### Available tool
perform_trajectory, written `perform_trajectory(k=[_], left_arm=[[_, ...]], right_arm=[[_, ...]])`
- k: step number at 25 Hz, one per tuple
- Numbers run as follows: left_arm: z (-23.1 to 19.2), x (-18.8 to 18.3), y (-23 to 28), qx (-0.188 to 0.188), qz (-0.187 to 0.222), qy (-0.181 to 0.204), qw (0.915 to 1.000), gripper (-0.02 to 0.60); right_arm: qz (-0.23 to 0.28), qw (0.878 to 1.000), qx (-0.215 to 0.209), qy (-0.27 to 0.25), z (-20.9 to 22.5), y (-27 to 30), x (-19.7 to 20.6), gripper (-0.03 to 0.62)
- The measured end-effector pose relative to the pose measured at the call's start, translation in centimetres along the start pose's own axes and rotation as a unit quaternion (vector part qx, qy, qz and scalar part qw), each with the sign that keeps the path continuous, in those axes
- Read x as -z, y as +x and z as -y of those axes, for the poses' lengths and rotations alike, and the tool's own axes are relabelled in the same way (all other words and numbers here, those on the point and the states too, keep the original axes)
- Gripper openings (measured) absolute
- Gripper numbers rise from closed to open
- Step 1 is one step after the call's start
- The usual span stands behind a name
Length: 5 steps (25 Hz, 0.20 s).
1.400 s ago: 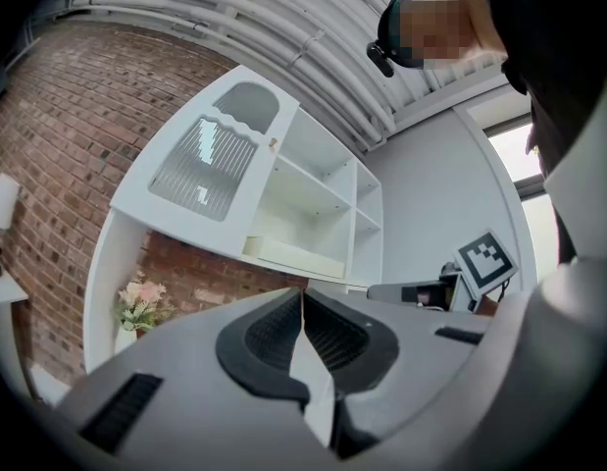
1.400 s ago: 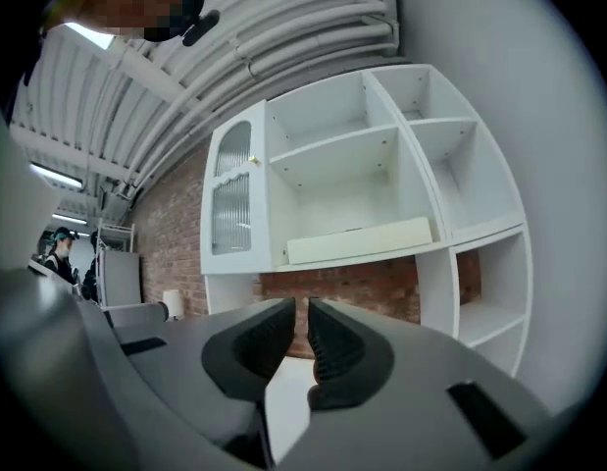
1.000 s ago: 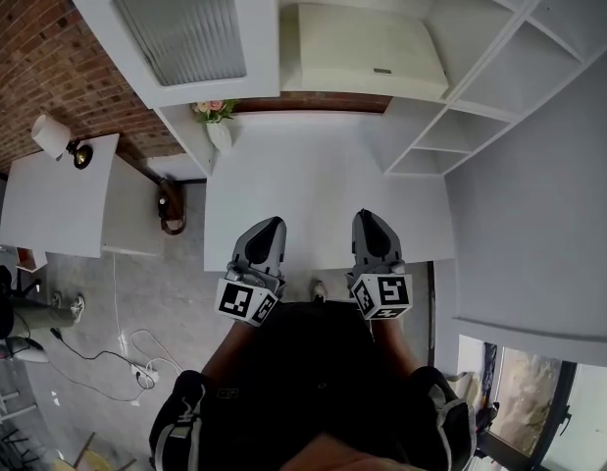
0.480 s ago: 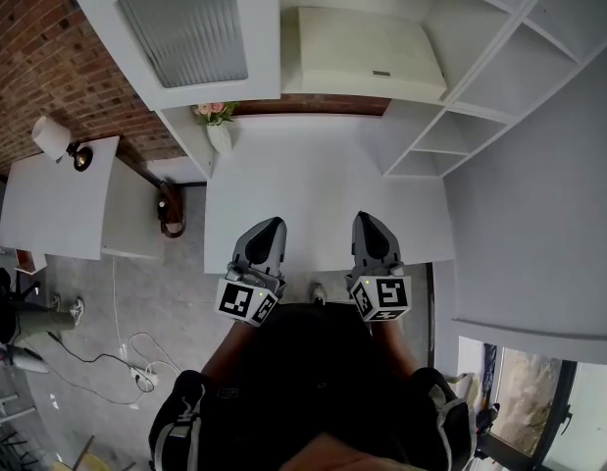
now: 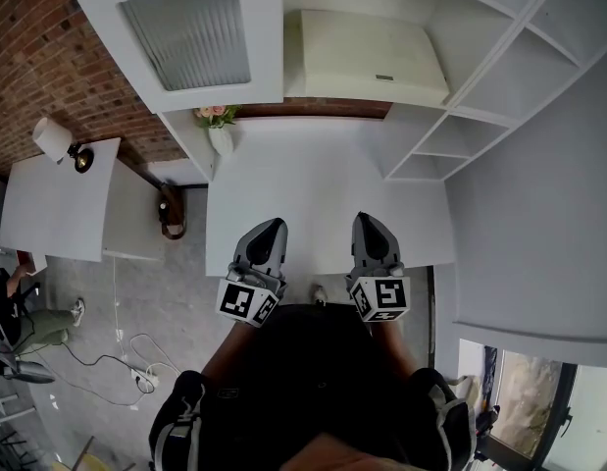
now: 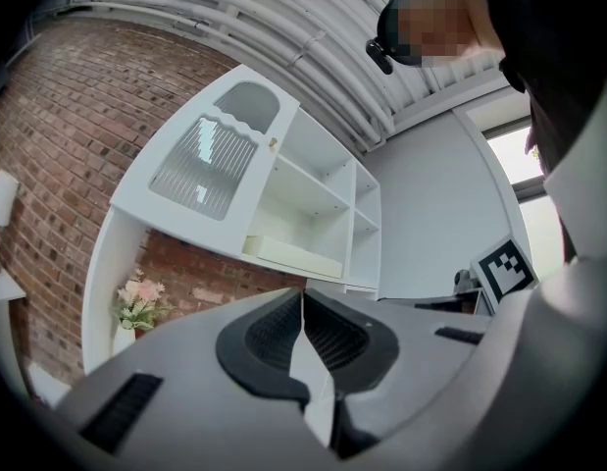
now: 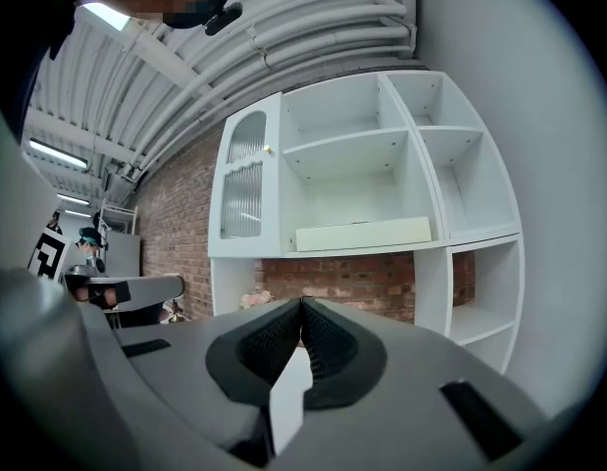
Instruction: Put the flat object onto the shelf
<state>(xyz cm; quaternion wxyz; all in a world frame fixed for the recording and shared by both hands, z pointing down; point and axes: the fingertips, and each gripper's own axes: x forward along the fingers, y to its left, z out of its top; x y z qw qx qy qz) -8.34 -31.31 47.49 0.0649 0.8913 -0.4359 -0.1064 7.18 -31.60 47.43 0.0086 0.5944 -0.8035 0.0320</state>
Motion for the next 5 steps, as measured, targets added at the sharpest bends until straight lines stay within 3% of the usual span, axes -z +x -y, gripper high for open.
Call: perform_trajectory(k=[5], left_arm=[[-0.16, -0.11, 0.1, 0.001, -0.002, 0.0, 1.0, 0.017]], right_arm=[[0.0, 1.0, 0.002, -0.002, 0.06, 0.3, -0.11, 0.028]])
